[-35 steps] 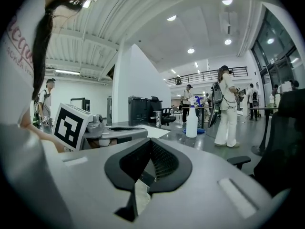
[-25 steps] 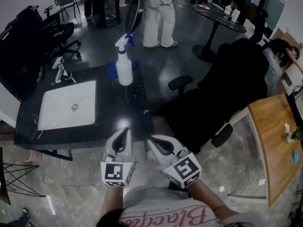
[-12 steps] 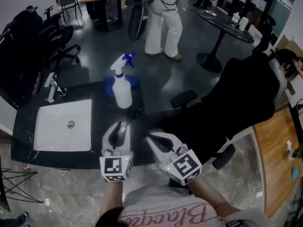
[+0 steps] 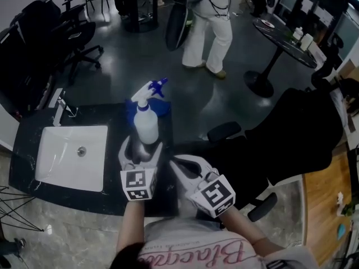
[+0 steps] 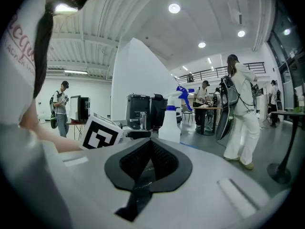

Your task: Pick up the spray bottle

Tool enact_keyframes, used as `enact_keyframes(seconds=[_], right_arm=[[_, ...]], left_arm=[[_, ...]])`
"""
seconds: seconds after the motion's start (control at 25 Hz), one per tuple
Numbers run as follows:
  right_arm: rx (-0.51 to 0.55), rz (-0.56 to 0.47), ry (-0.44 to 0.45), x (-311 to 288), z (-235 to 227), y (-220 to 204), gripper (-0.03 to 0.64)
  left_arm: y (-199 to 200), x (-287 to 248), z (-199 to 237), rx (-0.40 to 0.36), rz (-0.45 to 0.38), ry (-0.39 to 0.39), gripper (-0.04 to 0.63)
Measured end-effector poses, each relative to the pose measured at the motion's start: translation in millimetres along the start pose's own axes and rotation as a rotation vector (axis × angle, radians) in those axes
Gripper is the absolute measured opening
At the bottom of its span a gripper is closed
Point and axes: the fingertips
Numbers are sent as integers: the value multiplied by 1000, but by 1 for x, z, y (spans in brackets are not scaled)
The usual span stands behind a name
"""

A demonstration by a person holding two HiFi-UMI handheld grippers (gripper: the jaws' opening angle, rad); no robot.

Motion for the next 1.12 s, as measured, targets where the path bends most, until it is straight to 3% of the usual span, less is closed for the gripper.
enact_keyframes(seconds=[0.24,0.64,0.76,0.84,1.12], right_arm=[[-11,13,46,-19,-10,-10,2],[-65,46,74,-34,-18,-29,3],[-79,59,67,-35,-21,-36,2],[-86,64,61,-36,-21,-38,2],[-108,71,45,-36,-18,-41,2]], left_arm=[[-18,-39,17,6,43,24,474],[-23,-85,18,-31,59,29,474],[-21,-90,24,-57,50,57,468],[-20,-90,28,-67,43,69,426],[-19,-87,30,-55,42,46,419]])
Point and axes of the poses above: the fingertips, and each gripper's own axes: x backward along the fingers, z to its left, y out of its top, and after that the axes turned 10 degrees about x, right-handed
